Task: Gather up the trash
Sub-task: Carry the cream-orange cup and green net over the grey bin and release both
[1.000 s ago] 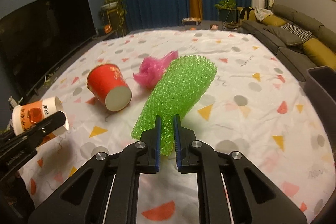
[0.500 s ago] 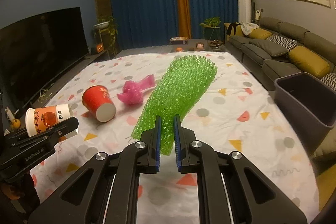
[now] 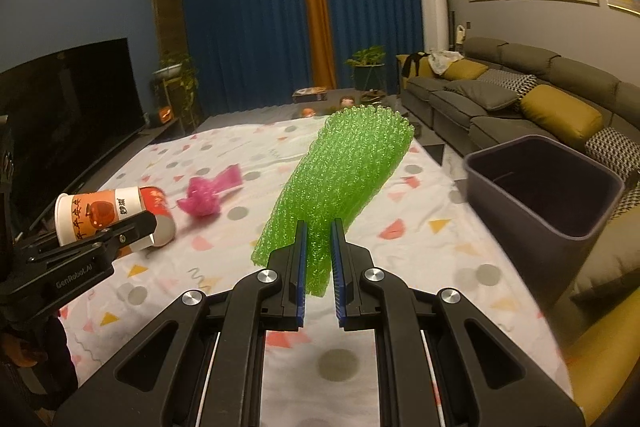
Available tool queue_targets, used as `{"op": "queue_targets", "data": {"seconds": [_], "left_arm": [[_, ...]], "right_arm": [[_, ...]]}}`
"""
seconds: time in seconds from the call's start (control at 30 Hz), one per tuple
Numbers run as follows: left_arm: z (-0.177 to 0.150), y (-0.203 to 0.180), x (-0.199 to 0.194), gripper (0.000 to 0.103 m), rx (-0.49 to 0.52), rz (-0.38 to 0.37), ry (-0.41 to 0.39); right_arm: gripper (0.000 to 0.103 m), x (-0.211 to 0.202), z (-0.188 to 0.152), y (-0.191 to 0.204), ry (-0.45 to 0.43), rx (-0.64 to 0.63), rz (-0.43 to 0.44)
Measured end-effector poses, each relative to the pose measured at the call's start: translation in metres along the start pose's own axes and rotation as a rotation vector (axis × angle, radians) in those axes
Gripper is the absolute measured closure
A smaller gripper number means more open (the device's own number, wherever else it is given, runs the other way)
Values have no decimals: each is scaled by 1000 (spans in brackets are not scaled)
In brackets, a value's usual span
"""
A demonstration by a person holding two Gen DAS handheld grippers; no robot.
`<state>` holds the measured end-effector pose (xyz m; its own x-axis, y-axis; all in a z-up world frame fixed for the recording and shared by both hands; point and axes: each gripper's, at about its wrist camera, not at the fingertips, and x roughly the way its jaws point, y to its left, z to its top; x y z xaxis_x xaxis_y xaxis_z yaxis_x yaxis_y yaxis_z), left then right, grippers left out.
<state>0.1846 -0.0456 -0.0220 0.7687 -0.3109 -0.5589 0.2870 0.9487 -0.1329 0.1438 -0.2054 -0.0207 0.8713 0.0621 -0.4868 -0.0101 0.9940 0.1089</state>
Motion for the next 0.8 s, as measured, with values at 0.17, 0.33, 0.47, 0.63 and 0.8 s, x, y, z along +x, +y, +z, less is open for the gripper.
{"op": "queue_targets", "data": {"seconds": [0.17,0.33,0.47,0.63,0.8], "left_arm": [[8,-25,11,79,37,-22,0],[13,-48,23,79,67,-49,5],[16,-67,31,79,92,-70,9],[21,-89,42,79,123,-93,12],[28,-114,55,79,157,-117,14]], "right_arm": [[91,-9,2,-21,-18,19,-32],[91,-16,3,-41,-33,32,-69],[91,-19,5,-57,-42,45,-97],[91,-20,7,-76,-51,61,-126],[91,-22,9,-95,-63,78,-160]]}}
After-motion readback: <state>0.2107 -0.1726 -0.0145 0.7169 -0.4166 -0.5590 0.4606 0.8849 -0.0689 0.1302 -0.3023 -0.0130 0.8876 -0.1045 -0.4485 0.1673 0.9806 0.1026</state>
